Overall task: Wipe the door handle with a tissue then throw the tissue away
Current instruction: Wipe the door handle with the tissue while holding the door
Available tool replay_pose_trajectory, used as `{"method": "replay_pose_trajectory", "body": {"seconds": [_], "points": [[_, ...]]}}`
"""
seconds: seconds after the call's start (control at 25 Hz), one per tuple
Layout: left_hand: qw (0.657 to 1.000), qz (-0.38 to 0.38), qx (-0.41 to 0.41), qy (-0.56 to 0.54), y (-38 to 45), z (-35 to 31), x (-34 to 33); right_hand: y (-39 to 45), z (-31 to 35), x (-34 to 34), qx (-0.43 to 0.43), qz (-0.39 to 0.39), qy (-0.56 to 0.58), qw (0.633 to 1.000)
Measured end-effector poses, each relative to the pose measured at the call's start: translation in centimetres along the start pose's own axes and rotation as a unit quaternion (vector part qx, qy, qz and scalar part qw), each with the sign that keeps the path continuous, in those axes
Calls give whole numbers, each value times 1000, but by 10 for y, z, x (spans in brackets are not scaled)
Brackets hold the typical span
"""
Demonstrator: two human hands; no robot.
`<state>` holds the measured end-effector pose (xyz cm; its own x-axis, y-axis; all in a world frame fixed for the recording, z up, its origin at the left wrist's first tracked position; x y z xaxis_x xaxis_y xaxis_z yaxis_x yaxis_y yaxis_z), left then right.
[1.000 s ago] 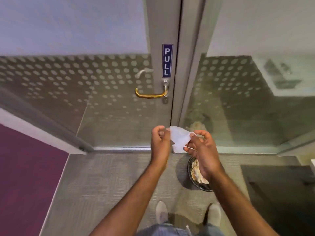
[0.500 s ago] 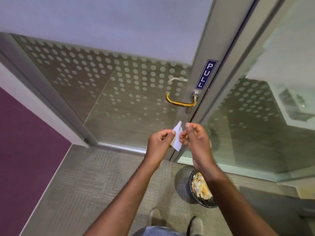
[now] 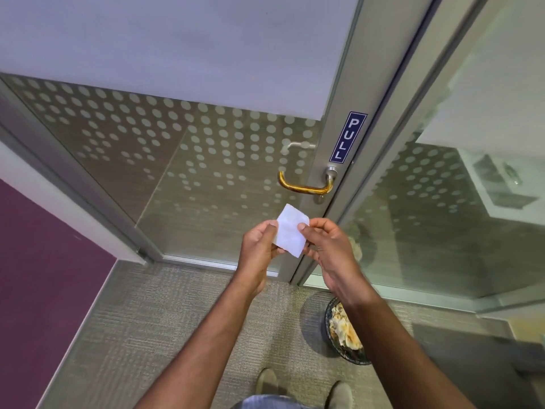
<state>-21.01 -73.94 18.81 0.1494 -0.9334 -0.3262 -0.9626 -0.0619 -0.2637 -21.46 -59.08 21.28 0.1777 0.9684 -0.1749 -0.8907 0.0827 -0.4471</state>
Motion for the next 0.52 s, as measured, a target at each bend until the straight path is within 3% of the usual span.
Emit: {"method": "replay_pose_trajectory", "body": {"seconds": [0.24, 0.52], "points": [[998, -49, -38, 9, 26, -11, 5, 17, 11, -4, 38, 20, 15, 999], [991, -87, -76, 62, 64, -26, 10, 43, 41, -12, 156, -15, -145, 977]]}}
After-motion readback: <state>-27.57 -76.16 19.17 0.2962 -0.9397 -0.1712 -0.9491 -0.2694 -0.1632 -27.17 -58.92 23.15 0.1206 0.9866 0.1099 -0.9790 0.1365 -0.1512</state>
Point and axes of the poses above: each hand's wrist, its own y-axis towards the middle knuckle, its own x-axis out of the back of the hand, z = x × y, the point moved 4 cm from there along y, towards the middle knuckle, and after that the axes turned 3 degrees about -x, right-handed, at the moved point
